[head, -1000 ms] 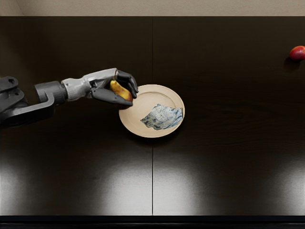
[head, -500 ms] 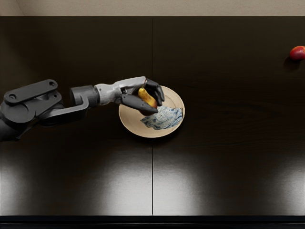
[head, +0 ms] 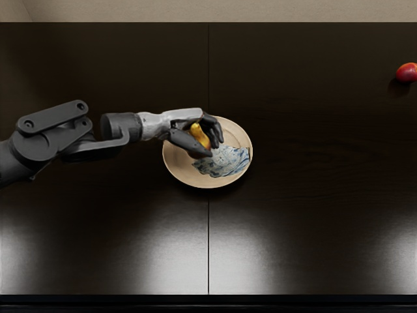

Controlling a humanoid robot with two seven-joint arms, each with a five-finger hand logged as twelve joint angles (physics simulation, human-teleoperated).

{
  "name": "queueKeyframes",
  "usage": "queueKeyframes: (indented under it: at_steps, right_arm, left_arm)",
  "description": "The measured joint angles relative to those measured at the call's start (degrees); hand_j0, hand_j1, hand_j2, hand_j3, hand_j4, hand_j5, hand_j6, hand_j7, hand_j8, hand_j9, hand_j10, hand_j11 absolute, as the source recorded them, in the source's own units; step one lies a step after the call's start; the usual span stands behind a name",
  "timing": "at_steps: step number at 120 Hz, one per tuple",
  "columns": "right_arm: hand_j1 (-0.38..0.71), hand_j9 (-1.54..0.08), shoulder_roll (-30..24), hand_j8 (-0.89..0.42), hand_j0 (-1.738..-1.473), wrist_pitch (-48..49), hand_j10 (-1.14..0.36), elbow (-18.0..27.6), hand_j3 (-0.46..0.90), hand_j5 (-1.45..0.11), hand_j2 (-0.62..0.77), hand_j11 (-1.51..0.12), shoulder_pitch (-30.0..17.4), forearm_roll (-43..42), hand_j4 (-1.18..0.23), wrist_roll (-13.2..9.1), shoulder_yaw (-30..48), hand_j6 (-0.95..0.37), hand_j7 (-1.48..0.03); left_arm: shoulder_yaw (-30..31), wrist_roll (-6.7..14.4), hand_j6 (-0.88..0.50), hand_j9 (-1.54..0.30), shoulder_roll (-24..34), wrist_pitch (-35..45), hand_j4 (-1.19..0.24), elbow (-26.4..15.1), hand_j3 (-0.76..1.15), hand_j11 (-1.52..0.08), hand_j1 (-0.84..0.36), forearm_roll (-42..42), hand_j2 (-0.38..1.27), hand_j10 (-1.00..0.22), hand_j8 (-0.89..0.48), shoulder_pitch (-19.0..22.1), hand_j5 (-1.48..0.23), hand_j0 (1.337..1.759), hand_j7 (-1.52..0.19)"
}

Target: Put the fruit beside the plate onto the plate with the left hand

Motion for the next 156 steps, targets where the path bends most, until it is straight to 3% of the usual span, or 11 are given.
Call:
queueKeyframes:
  at_steps: [14, 33, 55, 75, 120, 148, 156]
  right_arm:
    - [-0.35, 0.00, 0.00, 0.00, -1.658, 0.00, 0.00, 0.00, 0.00, 0.00, 0.00, 0.00, 0.00, 0.00, 0.00, 0.00, -0.01, 0.00, 0.00]
    - [-0.35, 0.00, 0.00, 0.00, -1.658, 0.00, 0.00, 0.00, 0.00, 0.00, 0.00, 0.00, 0.00, 0.00, 0.00, 0.00, 0.00, 0.00, 0.00]
    - [-0.35, 0.00, 0.00, 0.00, -1.658, 0.00, 0.00, 0.00, 0.00, 0.00, 0.00, 0.00, 0.00, 0.00, 0.00, 0.00, 0.00, 0.00, 0.00]
    - [-0.35, 0.00, 0.00, 0.00, -1.658, 0.00, 0.00, 0.00, 0.00, 0.00, 0.00, 0.00, -0.03, 0.00, 0.00, 0.00, -0.01, 0.00, 0.00]
    - [-0.35, 0.00, 0.00, 0.00, -1.658, 0.00, 0.00, 0.08, 0.00, 0.00, 0.00, 0.00, -0.09, 0.00, 0.00, 0.00, 0.00, 0.00, 0.00]
    - [-0.35, 0.00, 0.00, 0.00, -1.658, 0.03, 0.00, 0.09, 0.00, 0.00, 0.00, 0.00, -0.09, 0.00, 0.00, 0.00, 0.00, 0.00, 0.00]
    - [-0.35, 0.00, 0.00, 0.00, -1.658, 0.03, 0.00, 0.09, 0.00, 0.00, 0.00, 0.00, -0.09, 0.00, 0.00, 0.00, 0.00, 0.00, 0.00]
  left_arm:
    - [0.17, 5.49, -0.64, -0.88, -2.23, 3.32, -0.64, -0.87, 0.00, -0.87, -0.45, 2.74, 0.14, -0.46, -0.54, 0.09, -0.88, 1.655, -0.88]
    - [0.18, 8.03, -0.63, -0.87, -1.84, 5.11, -0.63, -1.24, 0.00, -0.86, -0.44, 4.33, 0.14, -0.46, -0.54, -0.18, -0.87, 1.654, -0.87]
    - [-1.10, 8.54, -0.35, -0.47, -1.62, 8.36, -0.35, -1.57, 0.00, -0.46, -0.08, 4.05, 0.08, -0.28, -0.31, -0.03, -0.47, 1.656, -0.47]
    - [-1.88, 8.63, -0.20, -0.26, 1.58, 9.24, -0.20, -4.53, 0.00, -0.26, 0.11, 3.87, 0.04, -0.17, -0.18, -0.26, -0.26, 1.657, -0.26]
    - [-5.53, 8.58, -0.09, -0.12, 16.62, 8.24, -0.09, -17.02, 0.00, -0.12, 0.24, 2.13, 0.02, -0.09, -0.09, -0.03, -0.12, 1.658, -0.12]
    - [-7.87, 8.34, -0.05, -0.07, 28.97, -7.45, -0.05, -19.62, 0.00, -0.06, 0.29, -6.72, 0.01, -0.05, -0.05, 0.36, -0.07, 1.658, -0.07]
    - [-8.05, 8.32, -0.04, -0.05, 29.95, -9.88, -0.04, -19.62, 0.00, -0.05, 0.30, -9.29, 0.01, -0.04, -0.04, 0.44, -0.06, 1.658, -0.06]
